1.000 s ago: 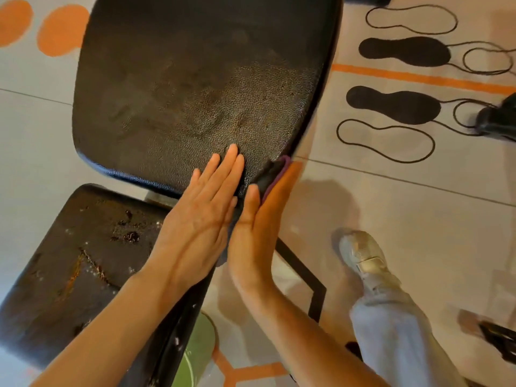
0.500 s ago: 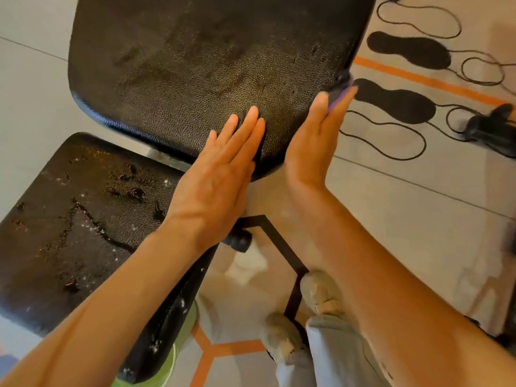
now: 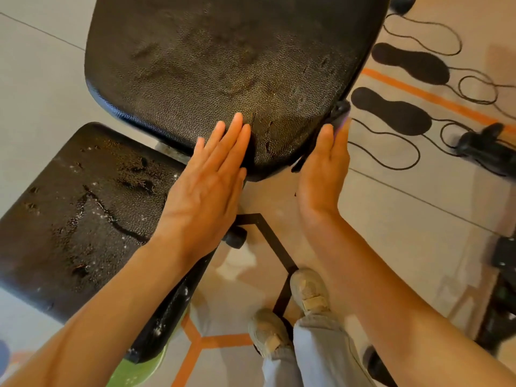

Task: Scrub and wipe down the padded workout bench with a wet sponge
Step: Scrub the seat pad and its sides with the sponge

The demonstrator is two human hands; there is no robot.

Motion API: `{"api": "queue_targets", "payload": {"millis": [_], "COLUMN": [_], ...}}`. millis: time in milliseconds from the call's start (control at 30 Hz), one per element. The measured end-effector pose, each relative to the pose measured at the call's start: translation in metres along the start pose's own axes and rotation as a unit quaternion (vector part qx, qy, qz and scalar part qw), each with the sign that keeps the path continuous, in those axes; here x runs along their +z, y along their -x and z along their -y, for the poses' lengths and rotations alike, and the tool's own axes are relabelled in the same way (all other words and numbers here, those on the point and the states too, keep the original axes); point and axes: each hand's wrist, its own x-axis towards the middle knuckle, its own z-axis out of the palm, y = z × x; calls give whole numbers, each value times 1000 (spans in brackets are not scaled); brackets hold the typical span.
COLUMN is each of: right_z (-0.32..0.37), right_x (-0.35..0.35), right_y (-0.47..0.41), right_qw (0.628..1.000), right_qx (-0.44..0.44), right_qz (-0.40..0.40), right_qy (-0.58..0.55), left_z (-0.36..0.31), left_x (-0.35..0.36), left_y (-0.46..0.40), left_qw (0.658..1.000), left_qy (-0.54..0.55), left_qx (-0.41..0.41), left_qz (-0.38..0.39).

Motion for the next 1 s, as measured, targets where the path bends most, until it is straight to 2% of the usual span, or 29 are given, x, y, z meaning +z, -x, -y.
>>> {"api": "queue_targets", "payload": {"millis": [133, 233, 367, 500, 600, 800, 933, 1000], "right_z": [13, 25, 29, 18, 11, 4, 15, 19], "right_x": [-24, -28, -10, 19, 28, 10, 65, 89], "right_y": [40, 66, 83, 91, 93, 93, 74, 67], "right_qw": [997, 982, 935, 881, 843, 852, 805, 788], "right_qx": [-54, -128, -214, -237, -274, -253, -273, -278], "right_qz": [38, 136, 264, 356, 367, 380, 372, 382], "right_qy": [29, 30, 101, 204, 282, 259, 374, 394], "left_z": [15, 31, 50, 61, 64, 59, 58, 57], "left_x": [-14, -26, -34, -33, -28, -26, -27, -27], "left_y": [38, 62, 85, 100, 107, 110, 107, 106], "left_qw": [994, 988, 980, 964, 956, 952, 950, 950], "left_qy": [71, 73, 47, 22, 27, 14, 22, 24], "left_qx": [-81, -132, -192, -258, -288, -302, -308, -310], "left_qz": [-19, -22, -35, -54, -55, -46, -40, -36]}}
